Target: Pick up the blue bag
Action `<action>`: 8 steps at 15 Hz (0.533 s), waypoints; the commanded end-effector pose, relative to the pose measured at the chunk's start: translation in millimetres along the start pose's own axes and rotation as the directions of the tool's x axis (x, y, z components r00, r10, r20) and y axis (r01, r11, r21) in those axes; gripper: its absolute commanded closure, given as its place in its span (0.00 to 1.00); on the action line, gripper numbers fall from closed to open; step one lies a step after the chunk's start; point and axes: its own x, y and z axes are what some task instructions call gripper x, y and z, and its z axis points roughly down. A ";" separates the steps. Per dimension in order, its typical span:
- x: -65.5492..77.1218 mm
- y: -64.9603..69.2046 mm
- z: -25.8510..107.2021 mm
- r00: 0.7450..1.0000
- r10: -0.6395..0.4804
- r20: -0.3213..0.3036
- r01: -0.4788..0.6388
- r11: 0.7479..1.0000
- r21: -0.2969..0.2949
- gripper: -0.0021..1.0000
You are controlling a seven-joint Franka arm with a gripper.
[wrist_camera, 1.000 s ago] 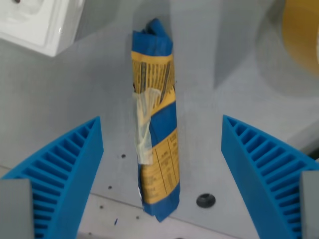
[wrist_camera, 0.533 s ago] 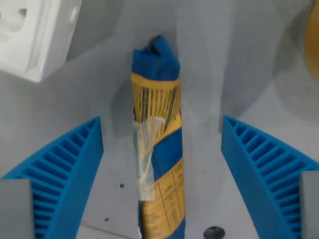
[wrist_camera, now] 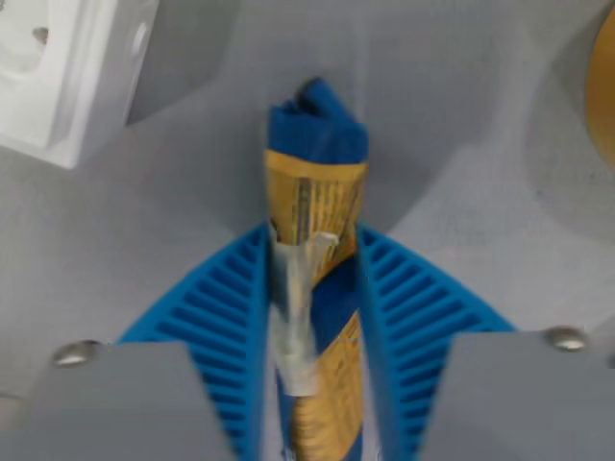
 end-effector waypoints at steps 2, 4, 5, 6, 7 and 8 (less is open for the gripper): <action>-6.3 1.4 -2.6 0.998 -0.011 -0.067 0.005 0.996 -0.086 1.00; -6.3 1.4 -2.6 0.998 -0.011 -0.067 0.005 0.996 -0.086 1.00; -6.3 1.4 -2.6 0.998 -0.011 -0.067 0.005 0.996 -0.086 1.00; -8.0 1.9 -7.6 0.998 -0.011 -0.066 0.005 0.996 -0.086 1.00; -9.3 2.3 -12.6 0.998 -0.011 -0.066 0.006 0.996 -0.086 1.00; -11.5 2.6 -17.5 0.998 -0.011 -0.063 0.006 0.996 -0.085 1.00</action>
